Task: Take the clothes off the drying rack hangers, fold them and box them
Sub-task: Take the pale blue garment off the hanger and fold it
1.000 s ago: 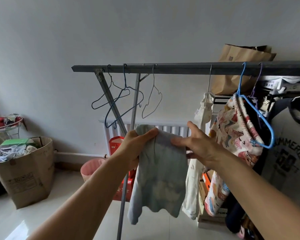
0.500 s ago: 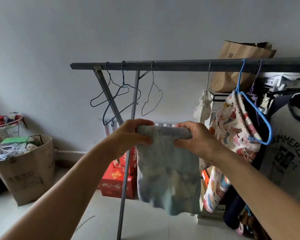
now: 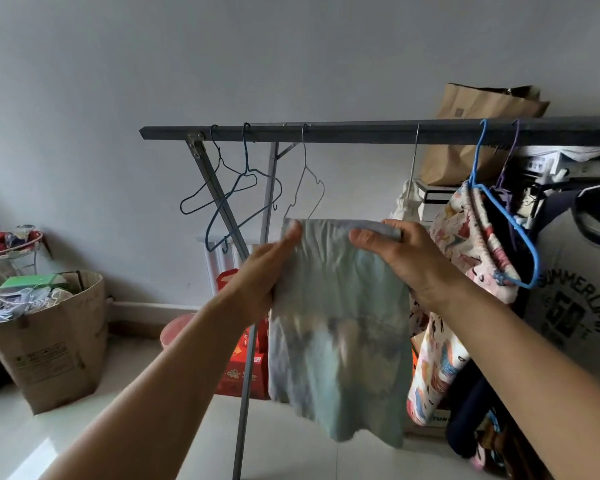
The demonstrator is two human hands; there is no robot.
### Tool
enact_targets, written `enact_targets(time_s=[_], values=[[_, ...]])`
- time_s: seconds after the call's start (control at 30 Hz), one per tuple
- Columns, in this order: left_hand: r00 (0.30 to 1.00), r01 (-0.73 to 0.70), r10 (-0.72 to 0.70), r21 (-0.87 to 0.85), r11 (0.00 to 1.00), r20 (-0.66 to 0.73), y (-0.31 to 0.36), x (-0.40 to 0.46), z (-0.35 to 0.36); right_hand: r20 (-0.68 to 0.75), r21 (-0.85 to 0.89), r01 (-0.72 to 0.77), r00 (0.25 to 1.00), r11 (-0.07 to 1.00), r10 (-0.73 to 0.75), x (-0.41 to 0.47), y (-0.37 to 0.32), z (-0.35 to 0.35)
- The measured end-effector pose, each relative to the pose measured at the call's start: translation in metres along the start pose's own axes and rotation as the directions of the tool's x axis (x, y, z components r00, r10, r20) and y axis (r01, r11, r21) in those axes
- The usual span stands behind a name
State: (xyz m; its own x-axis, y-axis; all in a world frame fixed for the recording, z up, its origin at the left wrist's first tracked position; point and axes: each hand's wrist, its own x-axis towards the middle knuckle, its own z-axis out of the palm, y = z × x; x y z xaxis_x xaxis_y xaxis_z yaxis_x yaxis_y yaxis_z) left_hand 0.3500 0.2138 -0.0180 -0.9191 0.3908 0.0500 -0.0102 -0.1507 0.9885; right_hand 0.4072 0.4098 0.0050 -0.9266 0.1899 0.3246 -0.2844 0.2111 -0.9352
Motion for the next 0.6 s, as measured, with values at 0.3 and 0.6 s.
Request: enact_targets(time_s=[0.3,0.6], values=[[0.997,-0.014,0.018,-0.054,0.998,0.077,-0.002,0.003,0.008,0.328,0.328,-0.279,0.93,0.903,0.168,-0.012,0.015,-0.019],[0.948,-0.119,0.161,0.163,0.979,-0.273,-0.015,0.008,-0.004,-0.063,0.22,-0.19,0.976,0.957,0.209,-0.005,0.024,-0.012]])
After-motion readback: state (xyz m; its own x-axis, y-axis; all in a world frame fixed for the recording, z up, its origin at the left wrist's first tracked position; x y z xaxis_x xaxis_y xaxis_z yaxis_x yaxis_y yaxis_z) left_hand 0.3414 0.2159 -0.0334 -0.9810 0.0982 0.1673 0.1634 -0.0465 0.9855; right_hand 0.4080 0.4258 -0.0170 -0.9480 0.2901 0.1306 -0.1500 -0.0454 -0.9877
